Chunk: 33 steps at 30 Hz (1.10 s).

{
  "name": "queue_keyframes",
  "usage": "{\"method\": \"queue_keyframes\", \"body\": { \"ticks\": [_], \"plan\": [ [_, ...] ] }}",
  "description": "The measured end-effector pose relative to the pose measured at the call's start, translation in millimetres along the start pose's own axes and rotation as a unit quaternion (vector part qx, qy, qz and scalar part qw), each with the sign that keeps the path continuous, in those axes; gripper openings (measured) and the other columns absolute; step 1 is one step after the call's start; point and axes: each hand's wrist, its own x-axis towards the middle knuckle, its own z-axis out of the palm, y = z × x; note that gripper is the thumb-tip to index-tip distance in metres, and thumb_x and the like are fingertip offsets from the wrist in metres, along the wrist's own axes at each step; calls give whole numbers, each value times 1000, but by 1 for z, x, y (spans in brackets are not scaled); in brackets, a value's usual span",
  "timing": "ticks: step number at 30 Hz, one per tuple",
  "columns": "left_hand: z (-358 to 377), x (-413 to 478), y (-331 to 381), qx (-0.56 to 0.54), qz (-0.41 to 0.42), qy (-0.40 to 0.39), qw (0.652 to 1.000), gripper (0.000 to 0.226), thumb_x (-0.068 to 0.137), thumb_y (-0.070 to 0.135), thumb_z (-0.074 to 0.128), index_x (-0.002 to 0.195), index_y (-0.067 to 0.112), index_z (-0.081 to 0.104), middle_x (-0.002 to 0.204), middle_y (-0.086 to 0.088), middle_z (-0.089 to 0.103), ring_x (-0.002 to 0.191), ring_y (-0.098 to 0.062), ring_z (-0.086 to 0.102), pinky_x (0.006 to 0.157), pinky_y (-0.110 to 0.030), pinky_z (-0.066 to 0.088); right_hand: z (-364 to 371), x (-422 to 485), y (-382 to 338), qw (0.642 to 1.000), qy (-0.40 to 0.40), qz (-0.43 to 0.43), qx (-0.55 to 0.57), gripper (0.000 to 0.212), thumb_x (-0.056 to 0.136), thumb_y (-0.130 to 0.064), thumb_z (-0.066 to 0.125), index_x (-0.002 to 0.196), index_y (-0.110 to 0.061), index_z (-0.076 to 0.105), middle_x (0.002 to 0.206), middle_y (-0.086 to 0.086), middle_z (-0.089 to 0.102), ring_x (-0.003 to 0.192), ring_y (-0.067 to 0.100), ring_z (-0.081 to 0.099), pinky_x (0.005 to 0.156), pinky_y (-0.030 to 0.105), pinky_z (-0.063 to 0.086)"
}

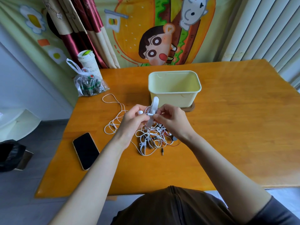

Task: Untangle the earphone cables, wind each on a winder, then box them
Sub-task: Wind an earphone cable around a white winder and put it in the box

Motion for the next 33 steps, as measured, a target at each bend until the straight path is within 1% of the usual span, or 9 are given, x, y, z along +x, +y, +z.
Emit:
{"method": "queue_keyframes", "body": {
  "ticks": [5, 9, 14, 16, 18, 21, 25, 29, 33],
  "plan": [
    [2, -1, 0, 5, 34, 28, 999, 5, 89, 23, 64, 92, 18, 63, 104, -24, 63, 91, -15, 60, 80, -29, 48, 0, -1, -4, 1000, -1, -5, 8, 14, 86, -21, 66, 74, -16, 59, 72, -4, 66, 62, 8, 57, 55, 17, 42],
    [5, 0, -1, 3, 42, 47, 998, 3, 89, 20, 63, 88, 17, 63, 100, -15, 66, 87, -10, 60, 76, -25, 48, 2, -2, -4, 1000, 12, 1, 23, 16, 85, -18, 66, 72, -18, 58, 74, -1, 69, 72, 18, 67, 67, 29, 52],
    [9, 1, -3, -26, 26, 80, 996, 4, 91, 16, 62, 87, 18, 63, 87, 1, 67, 79, -5, 61, 66, -17, 48, 6, -3, -3, 999, 32, 6, 36, 16, 82, -17, 69, 69, -17, 59, 68, -1, 66, 64, 19, 59, 62, 31, 46],
    [9, 1, -5, -37, 13, 82, 996, 4, 91, 20, 62, 89, 18, 64, 90, 1, 68, 87, -10, 62, 73, -24, 49, 7, -2, -1, 998, 40, 9, 49, 15, 81, -17, 70, 72, -18, 59, 68, 0, 68, 68, 22, 64, 67, 36, 51],
    [8, 1, -5, -36, -2, 75, 997, 7, 90, 24, 63, 95, 20, 65, 98, 0, 69, 99, -14, 62, 83, -35, 50, 9, -1, 2, 996, 37, 19, 83, 15, 80, -17, 71, 87, -19, 59, 78, -1, 72, 72, 18, 69, 74, 41, 56],
    [6, 0, -6, -33, -13, 58, 998, 16, 90, 27, 62, 106, 28, 65, 111, 1, 67, 109, -14, 59, 90, -41, 49, 10, 0, 6, 995, 20, 28, 95, 45, 80, -22, 71, 121, -12, 55, 98, 4, 73, 86, 14, 70, 82, 41, 57],
    [7, -2, -6, -21, -13, 52, 998, 16, 92, 26, 59, 108, 24, 65, 111, -2, 68, 110, -18, 59, 90, -39, 49, 7, 1, 7, 990, -19, 29, 139, 25, 85, -7, 66, 111, -3, 67, 95, 12, 73, 83, 18, 72, 78, 36, 59],
    [10, -3, -6, -19, -12, 50, 999, 8, 92, 20, 60, 92, 27, 64, 95, 2, 69, 98, -12, 61, 86, -37, 47, 6, 2, 12, 983, -36, 49, 172, 29, 84, -3, 67, 112, 2, 64, 97, 17, 72, 83, 22, 72, 75, 33, 59],
    [12, -1, -11, -16, -17, 47, 999, 8, 92, 21, 60, 90, 28, 64, 91, 6, 68, 94, -9, 60, 80, -33, 47, 5, 3, 19, 983, -43, 55, 169, 32, 85, -5, 66, 115, 4, 63, 98, 17, 72, 84, 24, 71, 78, 37, 58]
  ]
}}
